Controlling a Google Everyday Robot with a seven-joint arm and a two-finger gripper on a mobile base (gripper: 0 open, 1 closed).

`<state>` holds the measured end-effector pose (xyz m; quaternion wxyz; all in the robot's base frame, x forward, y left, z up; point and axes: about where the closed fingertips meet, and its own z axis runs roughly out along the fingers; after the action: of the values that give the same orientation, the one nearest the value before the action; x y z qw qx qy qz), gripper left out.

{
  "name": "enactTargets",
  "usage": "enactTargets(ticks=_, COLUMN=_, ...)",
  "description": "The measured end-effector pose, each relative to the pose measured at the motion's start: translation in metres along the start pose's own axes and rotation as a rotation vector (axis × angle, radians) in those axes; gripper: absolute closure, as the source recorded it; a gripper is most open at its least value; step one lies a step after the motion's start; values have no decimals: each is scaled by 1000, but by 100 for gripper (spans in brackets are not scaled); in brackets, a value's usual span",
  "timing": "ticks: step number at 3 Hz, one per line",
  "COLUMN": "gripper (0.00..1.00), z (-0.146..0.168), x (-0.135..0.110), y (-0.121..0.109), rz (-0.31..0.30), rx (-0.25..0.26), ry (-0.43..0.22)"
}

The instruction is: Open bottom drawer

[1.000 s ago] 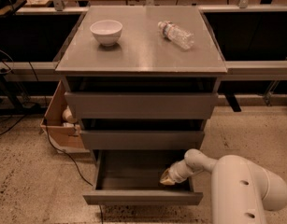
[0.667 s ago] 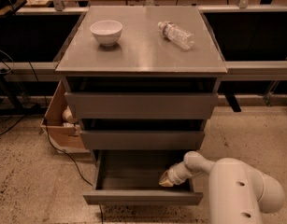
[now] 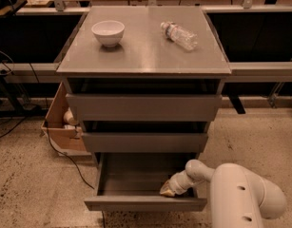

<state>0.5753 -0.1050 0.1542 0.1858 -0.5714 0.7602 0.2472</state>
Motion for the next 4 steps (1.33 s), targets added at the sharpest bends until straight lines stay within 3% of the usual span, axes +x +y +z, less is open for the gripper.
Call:
enactTargets(ticks=1, gripper=100, z=-1, x=-1, y=0, rz=0, rx=0, ry=0)
enactTargets(ticks=2, gripper=100, z=7, x=1, y=18, rz=36, rx=-51, ry=-8)
enactTargets(ticks=4, gripper=100, z=10, x=2, y=30, rz=55, rx=-101, ry=12)
